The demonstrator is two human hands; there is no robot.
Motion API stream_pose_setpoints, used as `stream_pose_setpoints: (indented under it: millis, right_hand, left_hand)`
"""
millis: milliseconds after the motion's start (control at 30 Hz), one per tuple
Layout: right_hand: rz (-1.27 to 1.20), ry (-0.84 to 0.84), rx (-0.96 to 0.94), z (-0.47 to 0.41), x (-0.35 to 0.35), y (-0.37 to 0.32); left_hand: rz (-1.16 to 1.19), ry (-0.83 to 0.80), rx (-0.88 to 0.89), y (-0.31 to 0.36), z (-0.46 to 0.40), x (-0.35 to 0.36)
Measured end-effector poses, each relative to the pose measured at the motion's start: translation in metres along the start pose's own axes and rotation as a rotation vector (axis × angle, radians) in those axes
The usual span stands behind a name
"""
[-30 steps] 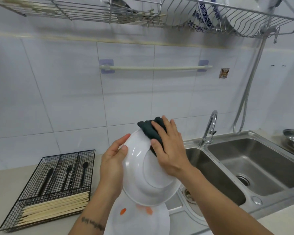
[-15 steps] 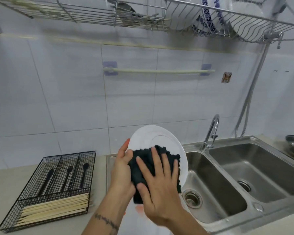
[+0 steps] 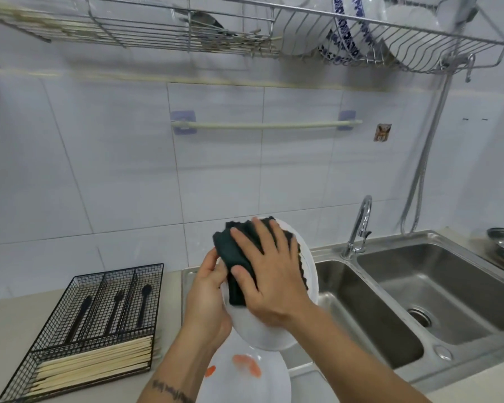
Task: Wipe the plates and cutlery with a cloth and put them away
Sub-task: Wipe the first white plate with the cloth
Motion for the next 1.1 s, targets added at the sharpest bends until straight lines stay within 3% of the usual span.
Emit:
stream_pose_setpoints:
  millis: [67, 200, 267, 367, 467, 633, 767, 833, 933, 1100]
  right_hand:
    - [-0.013, -0.002, -0.006, -0.006, -0.001, 0.008]
    - [-0.214, 0.043, 0.396, -0.009, -0.001, 0.057]
    - [-0.306, 0.047, 0.5, -0.004, 0.002, 0.063]
    - [-0.085, 0.067, 0.287, 0.002, 0.001, 0.031]
    - [-0.005, -0.021, 0.044, 0.009, 0.004, 0.001]
    - [0.031, -0.004, 0.193, 0.017, -0.006, 0.015]
    - [0.046, -0.067, -0.039, 0.038, -0.004, -0.016]
    - [-0.031, -0.061, -0.043, 0.061, 0.004, -0.02]
    - [-0.114, 0.01, 0.045, 0.088, 0.012, -0.008]
    - [-0.372, 0.226, 0.532, 0.078, 0.005, 0.047]
  left_hand:
    - [-0.034, 0.019, 0.015, -0.001, 0.0, -0.002]
    - [-0.097, 0.099, 0.071, 0.0, 0.005, -0.013]
    - [-0.133, 0.113, 0.08, 0.0, 0.007, -0.015]
    - [-0.136, 0.117, 0.072, 0.0, 0.005, -0.013]
    - [-0.153, 0.123, 0.061, -0.002, -0.002, -0.011]
    - [-0.066, 0.132, 0.018, -0.005, -0.004, -0.008]
    - [0.132, 0.205, -0.005, 0.003, -0.01, -0.01]
    - [0.182, 0.216, -0.009, 0.009, -0.009, -0.014]
    - [0.2, 0.226, -0.013, 0.012, -0.005, -0.027]
    - [0.038, 0.283, 0.006, 0.002, 0.002, -0.04]
Point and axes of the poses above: each hand's wrist, its own z-axis away from the middle knuckle, its own x-axis out of the palm, y = z × x, the point moved 3 cm from there along -z, towards the middle knuckle, and after that the axes turned 10 degrees about -x, right-handed, at the moved point
